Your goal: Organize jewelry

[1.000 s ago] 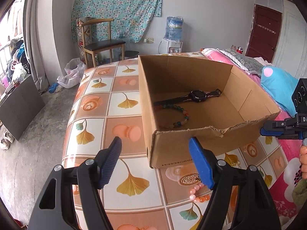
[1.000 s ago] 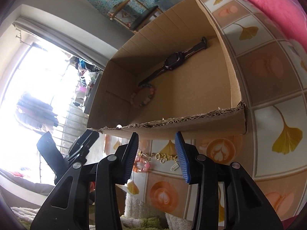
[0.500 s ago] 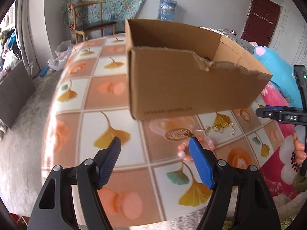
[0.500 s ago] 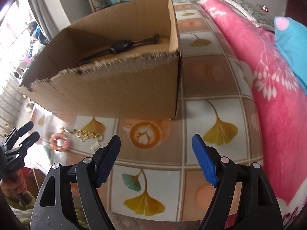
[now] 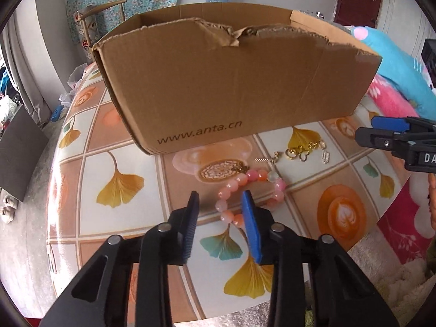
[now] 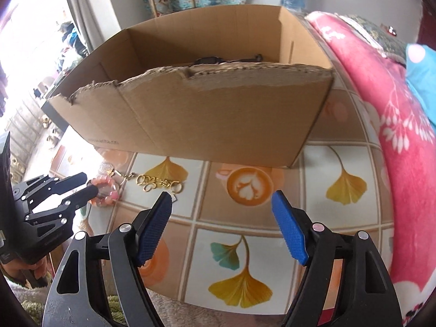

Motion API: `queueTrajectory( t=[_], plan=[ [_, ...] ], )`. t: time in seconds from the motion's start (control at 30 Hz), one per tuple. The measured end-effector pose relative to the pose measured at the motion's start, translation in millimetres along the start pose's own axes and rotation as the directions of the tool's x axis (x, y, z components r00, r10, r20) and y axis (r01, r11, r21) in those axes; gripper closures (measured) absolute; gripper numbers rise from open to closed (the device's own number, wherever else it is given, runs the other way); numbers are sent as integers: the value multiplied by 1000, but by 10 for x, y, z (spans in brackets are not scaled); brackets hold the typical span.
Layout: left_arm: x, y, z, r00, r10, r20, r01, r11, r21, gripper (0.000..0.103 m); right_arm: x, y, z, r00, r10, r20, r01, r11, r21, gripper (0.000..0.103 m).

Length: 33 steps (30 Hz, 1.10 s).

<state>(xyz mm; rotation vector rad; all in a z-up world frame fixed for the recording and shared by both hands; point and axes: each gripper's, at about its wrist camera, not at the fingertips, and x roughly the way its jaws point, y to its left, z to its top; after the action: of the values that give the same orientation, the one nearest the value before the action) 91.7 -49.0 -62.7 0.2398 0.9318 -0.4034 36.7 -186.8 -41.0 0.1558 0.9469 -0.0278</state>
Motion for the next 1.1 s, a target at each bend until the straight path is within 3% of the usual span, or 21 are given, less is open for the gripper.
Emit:
queueTrajectory(
  t=[0.33, 0.4, 0.47, 0.53, 0.67, 0.93, 1.1],
  plan=[
    [-10, 291, -19, 992, 124, -29, -125, 992, -25, 76, 102, 32, 97, 1000, 14, -2, -14, 1000, -1, 34],
    [-13, 378, -11, 992, 122, -31, -123, 991, -47, 76, 108, 33, 120, 1000, 7, 6, -7, 1000, -4, 34],
    [-47, 461, 2, 995, 97, -26, -99, 992, -77, 72, 114, 30, 149, 999, -28, 17, 28, 1000, -10, 34],
    [-141, 519, 8, 998, 61, 12, -59, 993, -105, 58, 108, 12, 171, 998, -57, 28, 58, 998, -7, 33],
    [-312, 333, 67, 993, -57, 101, 61, 997, -39, 41, 169, -87, 199, 989, -149, 23, 148, 989, 20, 33],
    [-48, -154, 137, 989, -146, 24, 145, 989, 32, 39, 391, -211, 253, 979, -202, -35, 204, 976, 80, 28],
    [70, -278, 169, 992, -128, 2, 128, 987, 96, 29, 475, -261, 295, 979, -201, -41, 204, 973, 107, 16]
  ],
)
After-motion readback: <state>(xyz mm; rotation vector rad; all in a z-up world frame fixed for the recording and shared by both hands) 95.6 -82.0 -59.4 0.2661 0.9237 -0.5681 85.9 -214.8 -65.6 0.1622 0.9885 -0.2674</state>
